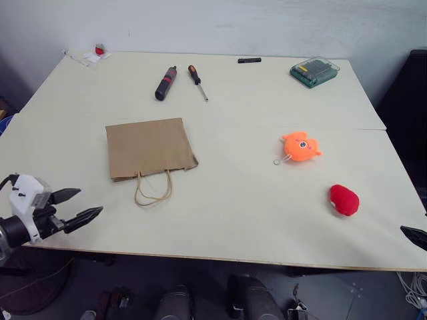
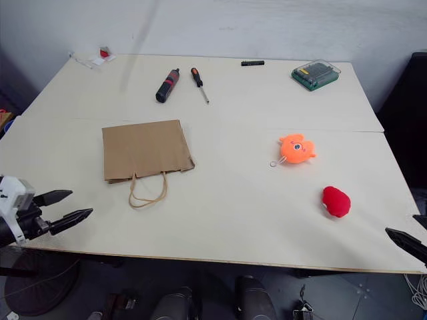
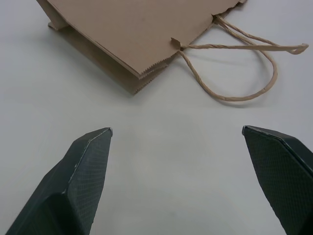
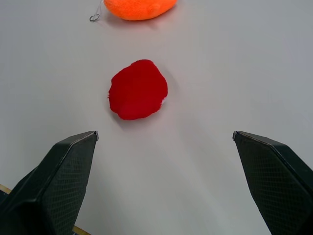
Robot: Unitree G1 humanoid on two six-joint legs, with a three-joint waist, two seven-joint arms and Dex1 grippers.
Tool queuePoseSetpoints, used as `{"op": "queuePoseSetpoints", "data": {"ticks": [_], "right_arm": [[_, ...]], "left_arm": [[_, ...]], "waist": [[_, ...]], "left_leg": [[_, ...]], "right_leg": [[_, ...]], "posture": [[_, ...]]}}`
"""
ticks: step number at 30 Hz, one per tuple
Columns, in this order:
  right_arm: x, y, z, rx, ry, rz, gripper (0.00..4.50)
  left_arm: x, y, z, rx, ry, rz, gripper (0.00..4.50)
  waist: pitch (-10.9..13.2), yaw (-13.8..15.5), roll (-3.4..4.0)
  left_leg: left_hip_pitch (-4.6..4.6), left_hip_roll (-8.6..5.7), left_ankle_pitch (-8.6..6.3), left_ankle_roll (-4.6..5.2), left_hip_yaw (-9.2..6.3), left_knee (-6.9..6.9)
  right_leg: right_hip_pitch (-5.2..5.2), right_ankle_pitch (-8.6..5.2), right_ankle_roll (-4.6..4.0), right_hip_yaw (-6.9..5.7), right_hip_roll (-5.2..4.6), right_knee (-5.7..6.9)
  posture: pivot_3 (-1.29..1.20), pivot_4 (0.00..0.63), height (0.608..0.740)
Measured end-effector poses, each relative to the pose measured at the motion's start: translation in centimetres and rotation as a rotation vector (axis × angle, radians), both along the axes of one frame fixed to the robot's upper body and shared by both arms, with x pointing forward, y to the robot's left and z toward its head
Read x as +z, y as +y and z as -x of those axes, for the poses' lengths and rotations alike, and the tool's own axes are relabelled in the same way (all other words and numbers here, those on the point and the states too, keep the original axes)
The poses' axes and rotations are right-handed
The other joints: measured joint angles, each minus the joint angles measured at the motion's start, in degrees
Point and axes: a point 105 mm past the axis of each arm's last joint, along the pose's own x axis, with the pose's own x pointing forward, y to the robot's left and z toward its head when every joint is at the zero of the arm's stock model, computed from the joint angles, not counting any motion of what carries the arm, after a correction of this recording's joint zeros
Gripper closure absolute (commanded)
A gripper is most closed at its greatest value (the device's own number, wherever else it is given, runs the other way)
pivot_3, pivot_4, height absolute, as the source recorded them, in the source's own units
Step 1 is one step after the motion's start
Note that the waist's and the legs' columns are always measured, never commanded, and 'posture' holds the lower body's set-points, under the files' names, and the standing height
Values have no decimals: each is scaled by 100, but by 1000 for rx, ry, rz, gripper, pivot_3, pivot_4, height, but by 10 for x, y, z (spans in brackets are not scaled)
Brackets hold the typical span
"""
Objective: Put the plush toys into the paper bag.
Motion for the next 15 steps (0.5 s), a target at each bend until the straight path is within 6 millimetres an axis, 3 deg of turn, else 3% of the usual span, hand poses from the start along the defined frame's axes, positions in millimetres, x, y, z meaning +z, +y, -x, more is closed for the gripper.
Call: {"op": "queuePoseSetpoints", "data": {"ticks": [15], "right_arm": [[-1,-1,-6,6,-12,12,0]], "left_arm": [[-2,-3,-2,-21,4,-11,31]], "waist": [[-1,1,1]], "left_leg": [[1,-1,4,-6,1,2]], "right_leg": [[0,0,1,-1,0,4]], "posture": [[0,150,740]]}}
